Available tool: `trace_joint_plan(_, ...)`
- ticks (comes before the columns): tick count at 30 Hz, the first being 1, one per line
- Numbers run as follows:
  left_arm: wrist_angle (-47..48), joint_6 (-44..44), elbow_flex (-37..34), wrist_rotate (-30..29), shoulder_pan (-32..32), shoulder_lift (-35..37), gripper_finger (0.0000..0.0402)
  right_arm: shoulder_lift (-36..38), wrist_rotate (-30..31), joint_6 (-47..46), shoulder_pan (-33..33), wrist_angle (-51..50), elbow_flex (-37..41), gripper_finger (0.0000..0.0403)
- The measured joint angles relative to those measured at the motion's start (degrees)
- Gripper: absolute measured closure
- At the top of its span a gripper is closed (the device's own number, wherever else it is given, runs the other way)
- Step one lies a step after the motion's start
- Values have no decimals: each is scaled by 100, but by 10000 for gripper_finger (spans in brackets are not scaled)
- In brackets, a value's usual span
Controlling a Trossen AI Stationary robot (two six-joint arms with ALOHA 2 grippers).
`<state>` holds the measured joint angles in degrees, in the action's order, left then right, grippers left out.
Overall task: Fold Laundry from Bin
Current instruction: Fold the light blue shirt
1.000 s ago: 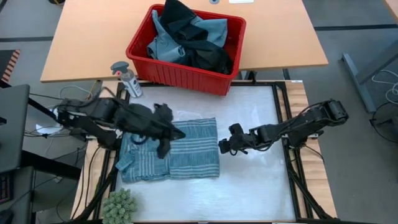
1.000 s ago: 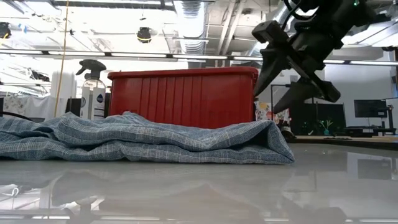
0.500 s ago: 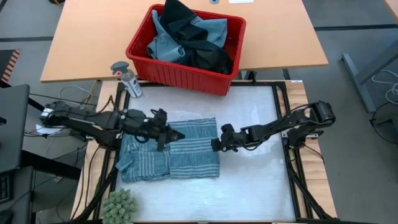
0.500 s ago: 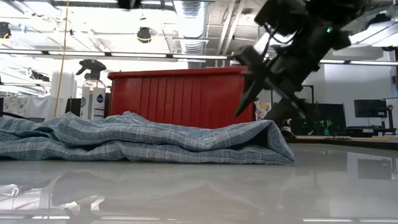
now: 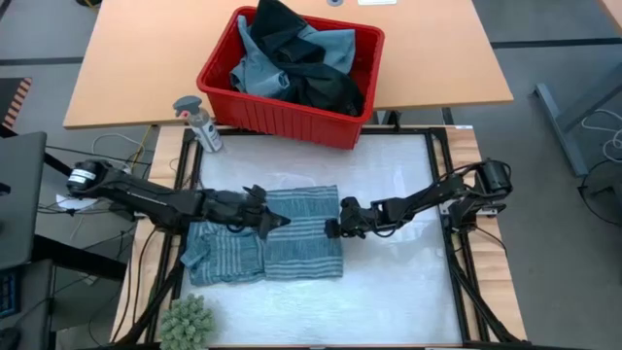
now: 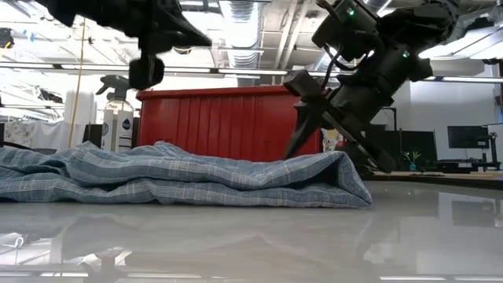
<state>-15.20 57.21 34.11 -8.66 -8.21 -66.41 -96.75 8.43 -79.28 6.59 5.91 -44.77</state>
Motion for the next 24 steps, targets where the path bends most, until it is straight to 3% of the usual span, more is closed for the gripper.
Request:
trace_joint_plan(5,168,336,-22,240,26,-838,402,37,21,67,-133,-124,-2,137)
trace_joint_plan(10,111,417,-12,22,-2,-1427,402,60,-191,78,-147,-47,-2,137)
trace_joint_plan(16,1164,450,-17,-343,9,-1738,401,385,-181,19,-88,-592,-4,137)
trace_joint_plan(24,803,328,-9,-61,122,-2468,401,388,-108,155,-132,-765,-3,137)
